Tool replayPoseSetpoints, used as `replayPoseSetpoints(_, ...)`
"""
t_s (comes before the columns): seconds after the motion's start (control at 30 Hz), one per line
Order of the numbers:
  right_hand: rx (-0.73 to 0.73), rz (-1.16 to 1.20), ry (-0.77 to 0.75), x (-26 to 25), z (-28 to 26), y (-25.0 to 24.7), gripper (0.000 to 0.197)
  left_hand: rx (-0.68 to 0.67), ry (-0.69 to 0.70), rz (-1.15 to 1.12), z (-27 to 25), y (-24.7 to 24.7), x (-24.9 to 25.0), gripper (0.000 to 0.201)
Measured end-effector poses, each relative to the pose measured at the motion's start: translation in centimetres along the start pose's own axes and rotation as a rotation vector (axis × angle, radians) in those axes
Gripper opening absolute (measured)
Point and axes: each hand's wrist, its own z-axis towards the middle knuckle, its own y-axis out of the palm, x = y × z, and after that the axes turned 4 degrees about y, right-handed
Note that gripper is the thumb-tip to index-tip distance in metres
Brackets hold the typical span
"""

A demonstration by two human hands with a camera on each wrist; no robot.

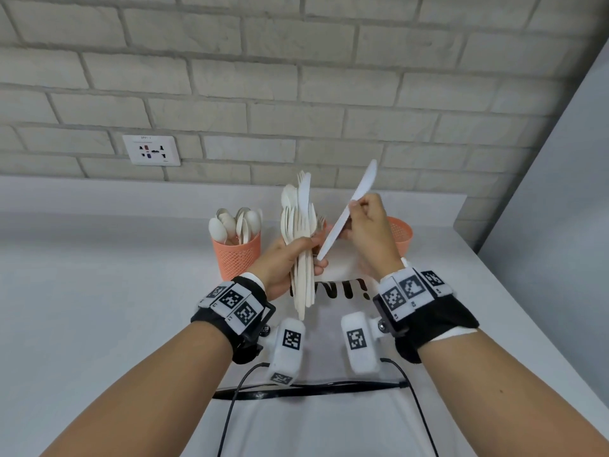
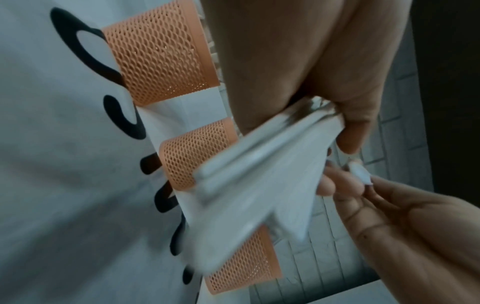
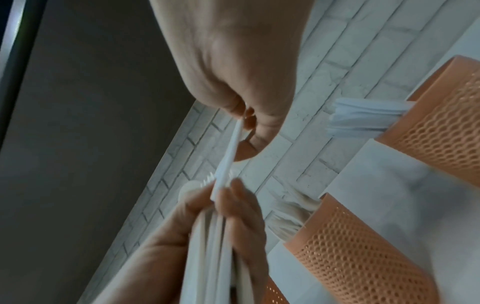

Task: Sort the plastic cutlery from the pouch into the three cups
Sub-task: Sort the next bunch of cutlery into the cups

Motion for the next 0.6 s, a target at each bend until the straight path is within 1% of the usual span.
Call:
replayPoseSetpoints(0.07,-0.018,-0.011,-0.026,-0.6,-0.1,-0.2,0.008,0.016,-0.022,0.004,-0.1,-0.1,0.0,0.009)
replayPoseSetpoints(0.13,-0.06,-0.055,-0.03,-0.6,-0.3,0.1,0.013,0.004,-0.028,0.001,-0.2,0.0,-0.1,0.014)
replayPoseSetpoints(0.2,-0.111,-0.082,-0.012,-0.2,-0.3,0.7,0.018,-0.027,-0.031,0.011,-0.3,0.2,-0.2,0.015)
replayPoseSetpoints(0.3,-0.117,-0.159,-0.026,0.0,-0.3,1.4,0.013,-0.097,-0.034,0.045,-0.4,0.1,-0.4,0.019)
replayPoseSetpoints(0.37,-0.091,-0.162,0.015,0.0,-0.1,1.6,0.014,-0.138,-0.048,0.061,-0.4,-0.2,-0.5,0.022)
replayPoseSetpoints(0.47,-0.12,-0.119,0.125,-0.2,0.1,1.6,0.02,-0.171,-0.075,0.059,-0.5,-0.3,-0.6,0.022)
replayPoseSetpoints(0.53,-0.135,-0.071,0.161,-0.4,0.1,1.5,0.023,-0.172,-0.088,0.038,-0.7,-0.3,-0.6,0.023)
replayPoseSetpoints(0.6,-0.117,-0.063,0.174,-0.8,0.3,1.4,0.026,-0.154,-0.106,-0.012,-0.9,-0.3,-0.5,0.022)
